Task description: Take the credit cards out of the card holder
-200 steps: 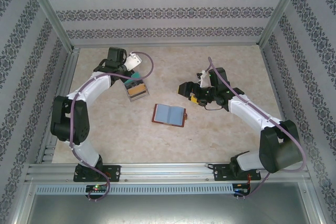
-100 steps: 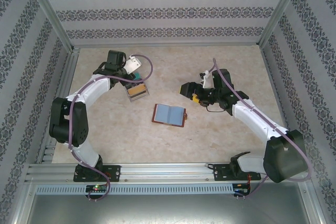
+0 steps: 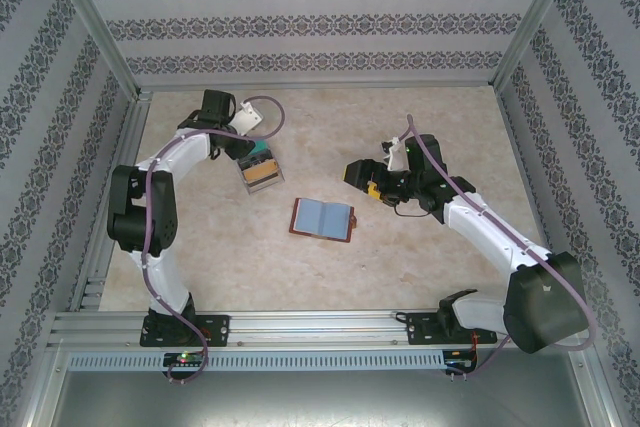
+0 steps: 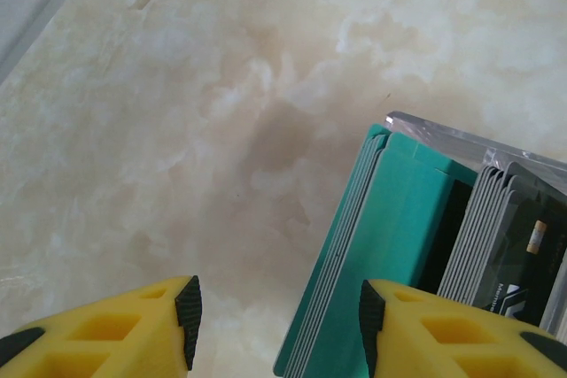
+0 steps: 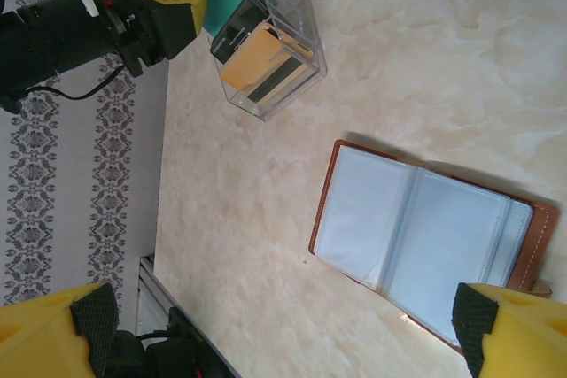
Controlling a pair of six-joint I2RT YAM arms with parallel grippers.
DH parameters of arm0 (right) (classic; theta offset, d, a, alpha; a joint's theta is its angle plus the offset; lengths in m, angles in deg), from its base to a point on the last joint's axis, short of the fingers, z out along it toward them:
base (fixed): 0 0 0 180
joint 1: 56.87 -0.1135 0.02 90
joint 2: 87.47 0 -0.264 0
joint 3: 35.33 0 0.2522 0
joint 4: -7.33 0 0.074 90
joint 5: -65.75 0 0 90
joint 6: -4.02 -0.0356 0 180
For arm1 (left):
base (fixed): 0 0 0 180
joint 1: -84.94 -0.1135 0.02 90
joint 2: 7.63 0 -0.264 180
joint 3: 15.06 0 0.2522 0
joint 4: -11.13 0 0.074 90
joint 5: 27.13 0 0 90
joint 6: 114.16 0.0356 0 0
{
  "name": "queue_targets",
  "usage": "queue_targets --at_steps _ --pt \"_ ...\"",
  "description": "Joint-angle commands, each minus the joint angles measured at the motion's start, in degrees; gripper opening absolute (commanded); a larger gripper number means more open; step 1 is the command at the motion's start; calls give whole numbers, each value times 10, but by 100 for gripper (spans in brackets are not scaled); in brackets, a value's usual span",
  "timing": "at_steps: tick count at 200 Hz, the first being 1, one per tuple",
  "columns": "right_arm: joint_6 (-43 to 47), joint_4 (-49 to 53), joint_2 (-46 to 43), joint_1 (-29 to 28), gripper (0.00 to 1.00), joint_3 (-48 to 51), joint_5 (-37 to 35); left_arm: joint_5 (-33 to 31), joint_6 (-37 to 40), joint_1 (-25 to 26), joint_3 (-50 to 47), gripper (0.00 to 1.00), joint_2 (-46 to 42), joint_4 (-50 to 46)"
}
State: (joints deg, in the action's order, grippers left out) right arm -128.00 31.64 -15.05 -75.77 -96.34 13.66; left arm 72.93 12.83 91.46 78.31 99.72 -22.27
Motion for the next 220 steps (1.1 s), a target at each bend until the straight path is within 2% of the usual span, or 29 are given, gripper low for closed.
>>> queue_targets --at_steps 1,102,149,165,220 --pt "3 3 5 -1 98 -3 -1 37 -2 -6 18 53 19 -40" --pt "5 1 24 3 98 -12 7 19 14 -7 32 52 57 -54" --pt "5 -3 30 3 98 -13 10 1 17 -6 37 47 66 -54" --pt "5 -3 32 3 98 -14 9 -2 19 -6 39 39 68 -56" --pt "5 -6 38 4 98 -14 11 10 14 -6 48 35 64 -65"
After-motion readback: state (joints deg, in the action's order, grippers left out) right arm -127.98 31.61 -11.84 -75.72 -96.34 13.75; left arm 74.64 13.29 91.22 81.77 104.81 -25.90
